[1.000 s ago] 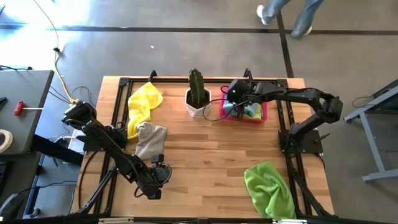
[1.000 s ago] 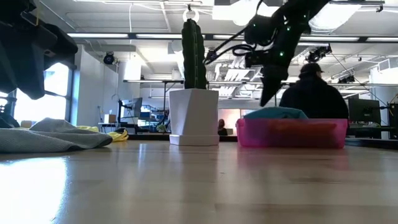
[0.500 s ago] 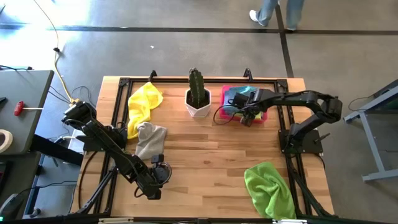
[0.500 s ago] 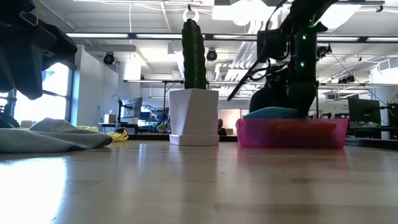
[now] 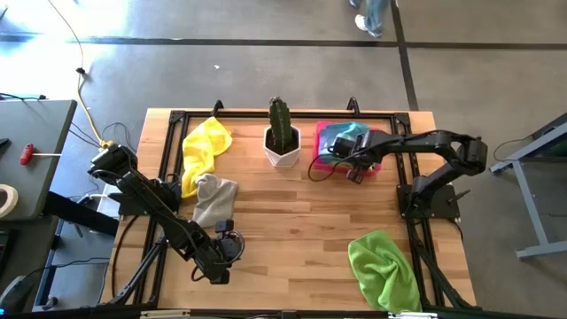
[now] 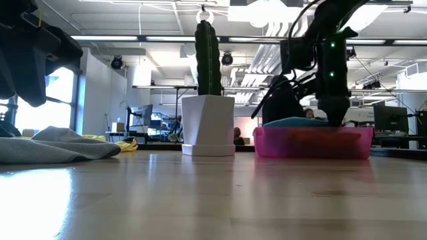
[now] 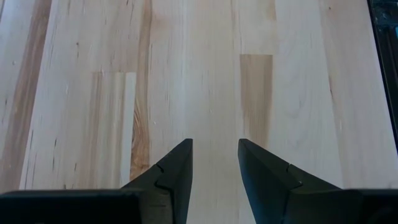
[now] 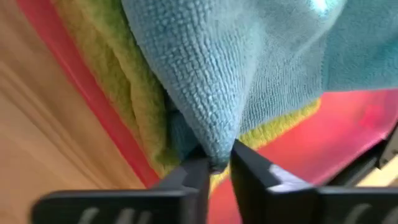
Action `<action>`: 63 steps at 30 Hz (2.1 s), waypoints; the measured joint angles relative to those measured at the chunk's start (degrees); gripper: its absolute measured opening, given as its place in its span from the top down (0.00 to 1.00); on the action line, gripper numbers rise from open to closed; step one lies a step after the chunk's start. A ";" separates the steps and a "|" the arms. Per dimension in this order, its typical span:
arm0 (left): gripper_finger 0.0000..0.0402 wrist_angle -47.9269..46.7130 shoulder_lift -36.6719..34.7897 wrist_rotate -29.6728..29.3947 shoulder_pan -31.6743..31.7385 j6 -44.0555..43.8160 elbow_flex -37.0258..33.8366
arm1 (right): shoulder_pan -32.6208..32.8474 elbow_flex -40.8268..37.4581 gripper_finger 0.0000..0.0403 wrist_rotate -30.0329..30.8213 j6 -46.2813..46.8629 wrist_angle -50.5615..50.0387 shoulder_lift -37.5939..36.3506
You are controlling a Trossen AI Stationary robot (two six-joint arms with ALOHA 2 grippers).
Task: Fold microfiber towels
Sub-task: Fold the yellow green towel
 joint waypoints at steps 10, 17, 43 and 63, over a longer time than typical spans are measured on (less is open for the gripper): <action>0.70 -0.01 0.00 0.00 0.00 0.00 0.01 | 0.04 4.21 0.97 1.04 -0.75 -8.63 0.00; 0.70 0.00 0.00 0.00 0.00 0.00 0.02 | 2.47 4.10 0.99 0.45 -0.75 -16.04 0.00; 0.70 0.38 0.00 -1.42 -0.20 -0.02 0.02 | 18.10 8.22 0.61 -22.61 33.47 -27.85 -3.54; 0.70 2.72 0.00 -5.16 -0.20 -0.04 0.02 | 56.86 5.78 0.61 -21.82 58.53 -7.88 -1.93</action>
